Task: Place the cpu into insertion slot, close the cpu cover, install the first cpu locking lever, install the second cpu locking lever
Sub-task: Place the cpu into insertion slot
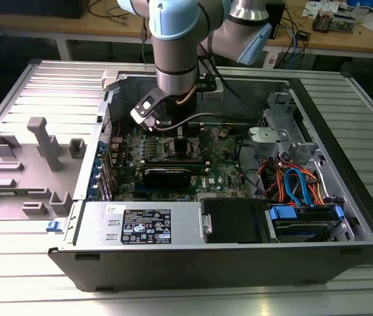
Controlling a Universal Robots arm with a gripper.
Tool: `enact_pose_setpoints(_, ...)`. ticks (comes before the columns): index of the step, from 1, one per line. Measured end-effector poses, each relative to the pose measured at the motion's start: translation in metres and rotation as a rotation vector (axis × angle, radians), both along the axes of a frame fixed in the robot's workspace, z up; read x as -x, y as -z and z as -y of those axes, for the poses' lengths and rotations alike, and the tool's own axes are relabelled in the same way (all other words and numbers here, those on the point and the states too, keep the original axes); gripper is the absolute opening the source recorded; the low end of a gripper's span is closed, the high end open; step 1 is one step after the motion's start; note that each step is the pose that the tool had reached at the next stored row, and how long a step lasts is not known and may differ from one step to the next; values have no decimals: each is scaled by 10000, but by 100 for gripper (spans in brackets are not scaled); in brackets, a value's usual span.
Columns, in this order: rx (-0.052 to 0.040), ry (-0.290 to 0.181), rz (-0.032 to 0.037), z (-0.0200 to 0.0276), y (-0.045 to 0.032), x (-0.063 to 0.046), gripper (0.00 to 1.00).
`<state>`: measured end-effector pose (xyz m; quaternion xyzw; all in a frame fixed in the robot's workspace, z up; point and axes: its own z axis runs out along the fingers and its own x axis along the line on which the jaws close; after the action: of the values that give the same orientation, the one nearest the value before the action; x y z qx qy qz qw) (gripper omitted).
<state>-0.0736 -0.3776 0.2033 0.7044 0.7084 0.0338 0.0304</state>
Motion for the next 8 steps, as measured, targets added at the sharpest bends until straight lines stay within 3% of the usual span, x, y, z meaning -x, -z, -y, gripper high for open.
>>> enact_pose_setpoints(8,3,23,-2,-23,17,4,54)
